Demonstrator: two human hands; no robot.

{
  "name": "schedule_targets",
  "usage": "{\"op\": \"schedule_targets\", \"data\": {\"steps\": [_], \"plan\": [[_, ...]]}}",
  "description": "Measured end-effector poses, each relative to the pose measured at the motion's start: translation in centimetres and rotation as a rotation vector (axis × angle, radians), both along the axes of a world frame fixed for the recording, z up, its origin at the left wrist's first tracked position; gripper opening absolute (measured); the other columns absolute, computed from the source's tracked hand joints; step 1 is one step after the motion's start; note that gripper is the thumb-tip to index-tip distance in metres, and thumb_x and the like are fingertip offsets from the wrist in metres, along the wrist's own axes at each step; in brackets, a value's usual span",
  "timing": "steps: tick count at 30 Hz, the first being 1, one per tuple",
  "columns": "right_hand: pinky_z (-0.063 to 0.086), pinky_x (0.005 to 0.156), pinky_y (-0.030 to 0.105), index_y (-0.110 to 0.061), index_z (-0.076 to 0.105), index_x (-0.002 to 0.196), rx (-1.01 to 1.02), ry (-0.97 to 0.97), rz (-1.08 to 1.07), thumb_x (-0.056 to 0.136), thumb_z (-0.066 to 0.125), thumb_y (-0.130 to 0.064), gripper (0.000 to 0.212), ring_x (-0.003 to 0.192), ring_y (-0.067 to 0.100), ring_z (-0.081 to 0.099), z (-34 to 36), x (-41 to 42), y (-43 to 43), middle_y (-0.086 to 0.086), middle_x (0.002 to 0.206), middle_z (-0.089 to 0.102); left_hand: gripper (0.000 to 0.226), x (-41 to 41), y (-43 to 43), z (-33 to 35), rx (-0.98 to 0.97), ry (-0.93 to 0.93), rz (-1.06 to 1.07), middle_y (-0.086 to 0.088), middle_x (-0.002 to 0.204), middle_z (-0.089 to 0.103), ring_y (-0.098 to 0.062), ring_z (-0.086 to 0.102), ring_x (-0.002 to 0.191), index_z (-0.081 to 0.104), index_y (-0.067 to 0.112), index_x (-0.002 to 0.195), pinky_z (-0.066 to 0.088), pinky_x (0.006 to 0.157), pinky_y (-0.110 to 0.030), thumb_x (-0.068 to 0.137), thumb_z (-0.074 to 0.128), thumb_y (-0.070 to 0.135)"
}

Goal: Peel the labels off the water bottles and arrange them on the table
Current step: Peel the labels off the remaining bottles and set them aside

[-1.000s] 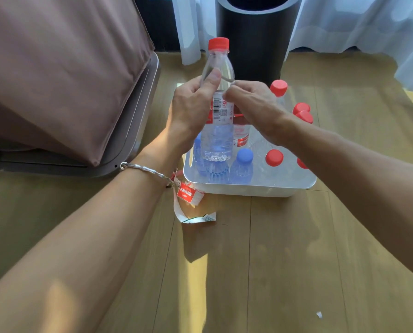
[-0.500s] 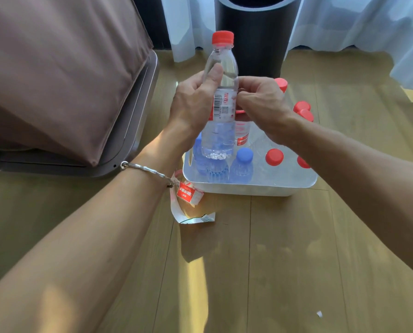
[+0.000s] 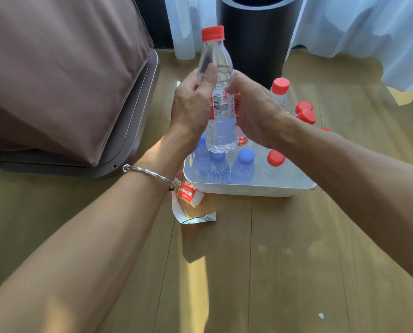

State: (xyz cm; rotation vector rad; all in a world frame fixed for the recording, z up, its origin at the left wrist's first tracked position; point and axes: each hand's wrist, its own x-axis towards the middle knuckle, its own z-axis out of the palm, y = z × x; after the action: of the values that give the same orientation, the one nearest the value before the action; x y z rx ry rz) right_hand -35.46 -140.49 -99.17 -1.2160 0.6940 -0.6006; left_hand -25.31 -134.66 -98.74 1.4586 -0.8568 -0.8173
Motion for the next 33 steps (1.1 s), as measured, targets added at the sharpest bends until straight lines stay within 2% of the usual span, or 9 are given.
{"op": "schedule_targets", "data": {"steps": [3, 7, 10, 12, 14, 16, 21, 25, 33], "plan": [[0.052, 0.088, 0.046, 0.006, 0.049, 0.124, 0.024, -0.028, -0.047, 0.084, 0.043, -0.016, 0.046, 0.093, 0.027, 0.054, -0.3, 0.0, -0.3, 0.017, 0.101, 0.052, 0.029, -0.4, -0.1, 0.1, -0.001, -0.012, 0.009, -0.006, 0.094, 0.074, -0.026, 0.072, 0.092, 0.069, 0.015, 0.105, 0.058, 0.086, -0.049, 0.098, 0.051, 0.037], [0.052, 0.08, 0.042, 0.004, 0.054, 0.114, 0.049, -0.083, -0.111, 0.09, 0.047, -0.009, 0.028, 0.087, 0.027, 0.057, -0.7, 0.2, -0.4, 0.018, 0.093, 0.055, 0.029, -1.0, -0.1, 0.4, 0.01, -0.079, 0.033, 0.0, 0.091, 0.074, -0.013, 0.072, 0.084, 0.068, 0.014, 0.113, 0.06, 0.079, -0.033, 0.102, 0.049, 0.034], [0.054, 0.071, 0.036, -0.006, 0.055, 0.117, 0.037, -0.077, -0.16, 0.073, 0.053, -0.011, 0.045, 0.084, 0.024, 0.062, -1.0, 0.6, -0.1, 0.016, 0.095, 0.061, 0.032, -1.4, -0.4, 0.5, 0.007, -0.14, 0.031, -0.003, 0.09, 0.075, -0.019, 0.073, 0.084, 0.068, 0.02, 0.107, 0.059, 0.082, -0.045, 0.095, 0.052, 0.045], [0.055, 0.077, 0.042, -0.006, 0.056, 0.116, 0.031, -0.063, -0.156, 0.07, 0.053, -0.013, 0.046, 0.087, 0.027, 0.061, -1.1, 0.6, -0.1, 0.018, 0.097, 0.061, 0.035, -1.4, -0.4, 0.5, 0.017, -0.171, 0.034, -0.004, 0.092, 0.075, -0.021, 0.073, 0.087, 0.068, 0.024, 0.105, 0.057, 0.084, -0.05, 0.089, 0.05, 0.05], [0.051, 0.089, 0.051, -0.003, 0.057, 0.115, 0.033, -0.059, -0.124, 0.072, 0.051, -0.016, 0.045, 0.092, 0.03, 0.058, -1.0, 0.4, -0.3, 0.018, 0.098, 0.059, 0.038, -1.3, -0.4, 0.4, 0.023, -0.168, 0.035, -0.002, 0.093, 0.075, -0.019, 0.073, 0.088, 0.068, 0.023, 0.106, 0.057, 0.085, -0.049, 0.089, 0.049, 0.05], [0.049, 0.093, 0.053, 0.0, 0.055, 0.119, 0.043, -0.075, -0.105, 0.075, 0.047, -0.02, 0.049, 0.095, 0.03, 0.057, -0.9, 0.2, -0.4, 0.018, 0.101, 0.058, 0.034, -1.1, -0.5, 0.1, 0.018, -0.137, 0.043, -0.003, 0.093, 0.075, -0.02, 0.073, 0.089, 0.068, 0.023, 0.104, 0.057, 0.086, -0.05, 0.091, 0.049, 0.048], [0.053, 0.09, 0.044, -0.002, 0.044, 0.136, 0.004, -0.102, -0.063, 0.08, 0.048, -0.022, 0.06, 0.098, 0.027, 0.06, -0.7, 0.6, 0.4, 0.02, 0.108, 0.058, 0.03, -0.6, -1.0, 0.1, 0.015, 0.032, 0.077, -0.009, 0.093, 0.075, -0.025, 0.073, 0.087, 0.071, 0.019, 0.093, 0.057, 0.087, -0.05, 0.1, 0.048, 0.038], [0.052, 0.094, 0.042, -0.006, 0.037, 0.142, -0.016, -0.122, -0.055, 0.085, 0.048, -0.025, 0.06, 0.101, 0.024, 0.061, -0.9, 1.1, 0.8, 0.016, 0.112, 0.059, 0.035, 0.0, -1.2, -0.1, 0.017, 0.096, 0.085, -0.011, 0.093, 0.076, -0.031, 0.073, 0.09, 0.072, 0.015, 0.095, 0.055, 0.089, -0.053, 0.096, 0.049, 0.042], [0.054, 0.091, 0.031, -0.008, 0.028, 0.149, -0.095, -0.085, -0.053, 0.104, 0.039, -0.021, 0.048, 0.1, 0.015, 0.064, -1.5, 0.9, 0.6, 0.007, 0.112, 0.061, 0.04, -0.2, -1.4, 0.3, 0.073, 0.081, 0.117, -0.015, 0.094, 0.075, -0.037, 0.07, 0.095, 0.073, 0.018, 0.087, 0.053, 0.09, -0.057, 0.084, 0.05, 0.051]]}}
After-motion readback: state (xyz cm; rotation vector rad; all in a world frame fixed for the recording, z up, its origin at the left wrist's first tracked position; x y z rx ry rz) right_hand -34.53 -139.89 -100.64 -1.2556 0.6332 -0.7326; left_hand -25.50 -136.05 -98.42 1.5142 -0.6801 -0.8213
